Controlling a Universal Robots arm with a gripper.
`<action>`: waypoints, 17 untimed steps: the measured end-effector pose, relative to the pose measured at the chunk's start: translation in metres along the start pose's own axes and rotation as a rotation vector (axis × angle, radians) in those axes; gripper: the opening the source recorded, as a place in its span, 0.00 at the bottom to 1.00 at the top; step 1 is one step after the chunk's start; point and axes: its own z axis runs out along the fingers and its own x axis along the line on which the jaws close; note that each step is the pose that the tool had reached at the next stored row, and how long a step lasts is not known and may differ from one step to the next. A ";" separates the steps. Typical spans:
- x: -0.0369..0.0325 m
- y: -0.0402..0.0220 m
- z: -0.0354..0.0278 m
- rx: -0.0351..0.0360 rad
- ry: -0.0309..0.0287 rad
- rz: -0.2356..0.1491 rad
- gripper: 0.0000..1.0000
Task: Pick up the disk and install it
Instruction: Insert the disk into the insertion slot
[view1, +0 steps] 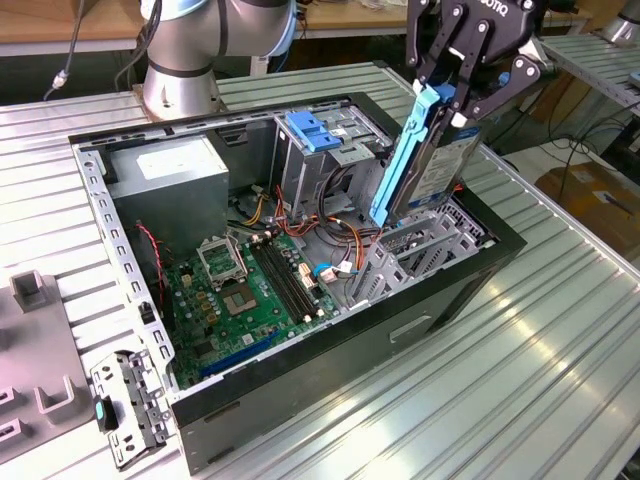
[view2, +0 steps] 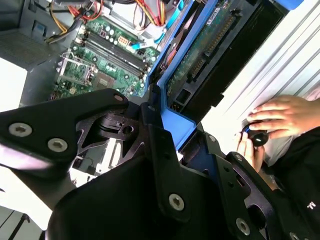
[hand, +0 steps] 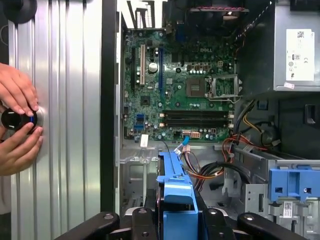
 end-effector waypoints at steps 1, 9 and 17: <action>0.0000 -0.0040 0.0006 0.0000 -0.0001 0.001 0.37; 0.0075 -0.0168 0.0178 -0.0002 0.0010 0.016 0.37; 0.0081 -0.0169 0.0205 -0.0002 0.0008 0.016 0.37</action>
